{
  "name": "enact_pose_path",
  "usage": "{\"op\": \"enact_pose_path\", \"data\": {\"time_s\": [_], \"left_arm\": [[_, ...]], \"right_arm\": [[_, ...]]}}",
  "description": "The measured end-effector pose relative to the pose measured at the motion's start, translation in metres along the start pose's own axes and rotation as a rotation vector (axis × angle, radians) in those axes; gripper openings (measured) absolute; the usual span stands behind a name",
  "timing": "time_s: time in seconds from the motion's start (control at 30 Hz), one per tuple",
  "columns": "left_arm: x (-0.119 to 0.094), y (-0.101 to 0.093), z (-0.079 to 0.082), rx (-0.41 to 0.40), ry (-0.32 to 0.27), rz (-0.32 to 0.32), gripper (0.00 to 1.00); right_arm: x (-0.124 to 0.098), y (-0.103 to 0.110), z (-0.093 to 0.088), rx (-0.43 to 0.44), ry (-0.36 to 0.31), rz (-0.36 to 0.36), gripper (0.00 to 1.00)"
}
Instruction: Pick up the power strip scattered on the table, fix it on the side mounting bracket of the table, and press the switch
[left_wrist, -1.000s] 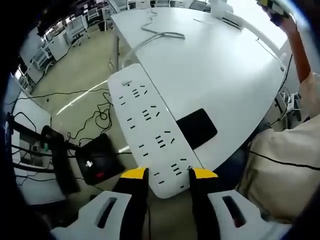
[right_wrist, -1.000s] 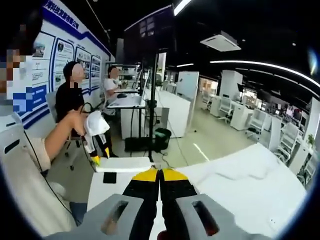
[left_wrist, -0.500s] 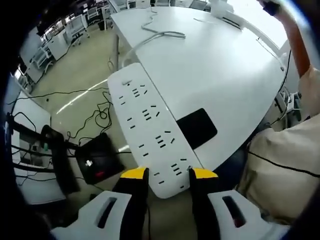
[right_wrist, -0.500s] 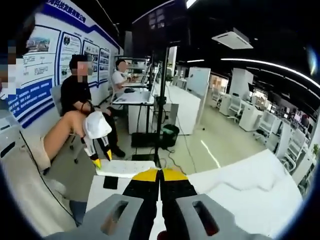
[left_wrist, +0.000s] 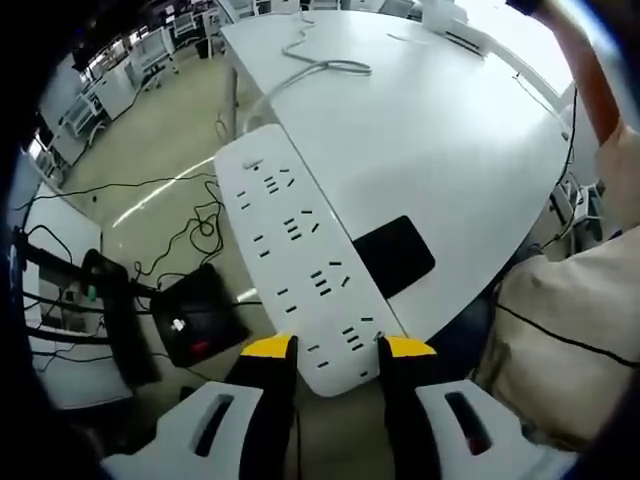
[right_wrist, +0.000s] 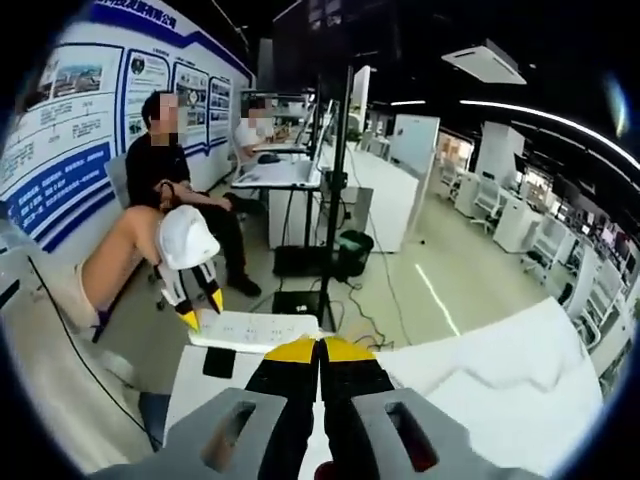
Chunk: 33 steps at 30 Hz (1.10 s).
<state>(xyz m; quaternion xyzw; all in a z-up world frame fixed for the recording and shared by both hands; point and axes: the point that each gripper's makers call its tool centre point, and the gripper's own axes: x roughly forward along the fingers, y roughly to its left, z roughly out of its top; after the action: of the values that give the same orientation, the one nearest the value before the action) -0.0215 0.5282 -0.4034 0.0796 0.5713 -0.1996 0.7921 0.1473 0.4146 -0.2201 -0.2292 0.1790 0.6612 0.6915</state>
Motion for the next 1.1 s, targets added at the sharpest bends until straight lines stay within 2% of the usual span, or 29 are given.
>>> {"op": "enact_pose_path", "data": {"time_s": [0.47,0.83,1.1], "left_arm": [[-0.001,-0.004,-0.001,0.004,-0.006,-0.002,0.37],[-0.002,-0.006,-0.002,0.01,-0.004,-0.004,0.37],[-0.001,-0.003,-0.002,0.009,0.021,-0.002,0.37]], "right_arm": [[0.049,-0.001,-0.006,0.015,0.065,0.055,0.0],[0.088,0.011,-0.001,0.025,0.092,0.105,0.0],[0.106,0.017,-0.004,0.009,0.132,0.097,0.0]]}}
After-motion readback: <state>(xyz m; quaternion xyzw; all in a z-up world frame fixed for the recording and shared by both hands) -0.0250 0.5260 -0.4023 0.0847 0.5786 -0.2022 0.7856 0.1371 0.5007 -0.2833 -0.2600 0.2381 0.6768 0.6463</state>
